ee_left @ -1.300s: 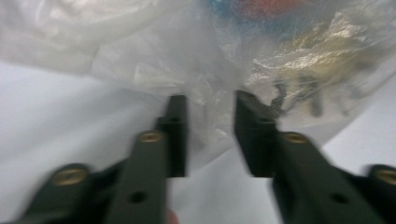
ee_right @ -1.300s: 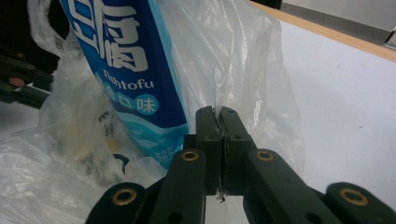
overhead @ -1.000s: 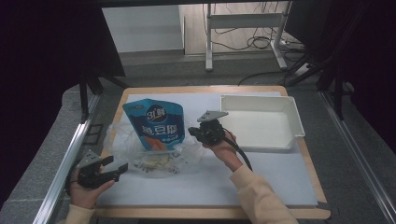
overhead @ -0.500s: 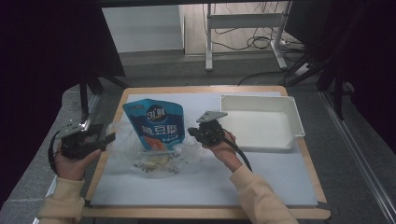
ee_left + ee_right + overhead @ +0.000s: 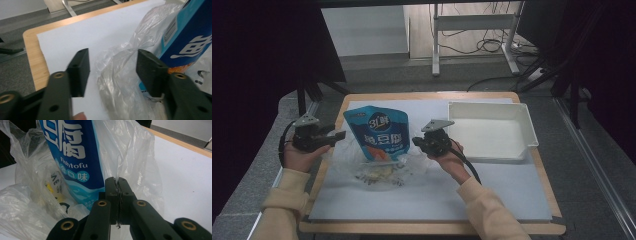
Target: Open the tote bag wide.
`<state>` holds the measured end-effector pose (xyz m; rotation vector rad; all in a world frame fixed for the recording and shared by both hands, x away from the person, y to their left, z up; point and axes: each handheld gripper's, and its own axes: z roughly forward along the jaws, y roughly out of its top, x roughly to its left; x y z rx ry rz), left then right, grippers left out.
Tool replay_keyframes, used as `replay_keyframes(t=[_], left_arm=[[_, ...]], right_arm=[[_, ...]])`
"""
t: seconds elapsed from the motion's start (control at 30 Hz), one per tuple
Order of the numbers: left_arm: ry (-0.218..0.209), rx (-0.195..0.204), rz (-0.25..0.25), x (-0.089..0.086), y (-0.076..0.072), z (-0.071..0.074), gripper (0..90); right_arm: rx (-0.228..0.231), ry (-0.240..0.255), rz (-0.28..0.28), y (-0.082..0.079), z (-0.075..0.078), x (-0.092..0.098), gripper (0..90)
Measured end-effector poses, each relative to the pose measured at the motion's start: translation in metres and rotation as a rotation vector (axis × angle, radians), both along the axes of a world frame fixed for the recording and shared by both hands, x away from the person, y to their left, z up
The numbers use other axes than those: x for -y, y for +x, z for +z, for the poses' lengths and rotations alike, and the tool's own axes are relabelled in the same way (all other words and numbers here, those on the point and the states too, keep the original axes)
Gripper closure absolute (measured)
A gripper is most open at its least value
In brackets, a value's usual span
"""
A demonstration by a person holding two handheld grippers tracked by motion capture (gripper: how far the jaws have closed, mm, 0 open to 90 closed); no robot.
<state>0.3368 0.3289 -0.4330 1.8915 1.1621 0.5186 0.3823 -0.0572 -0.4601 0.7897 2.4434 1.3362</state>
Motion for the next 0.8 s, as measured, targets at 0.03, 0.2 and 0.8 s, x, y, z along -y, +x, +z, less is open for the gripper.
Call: replay_keyframes(t=[0.03, 0.2, 0.8], left_arm=[[-0.006, -0.009, -0.009, 0.002, 0.002, -0.003, 58.5], [0.004, -0.040, -0.042, 0.005, 0.003, -0.007, 84.2], [-0.035, -0.023, -0.026, -0.001, -0.008, -0.014, 88.0]], right_arm=[[0.000, 0.000, -0.001, 0.000, 0.000, 0.000, 87.6], [0.005, 0.003, -0.001, 0.000, 0.001, 0.001, 87.6], [0.012, 0.026, -0.026, 0.003, 0.005, 0.006, 87.6]])
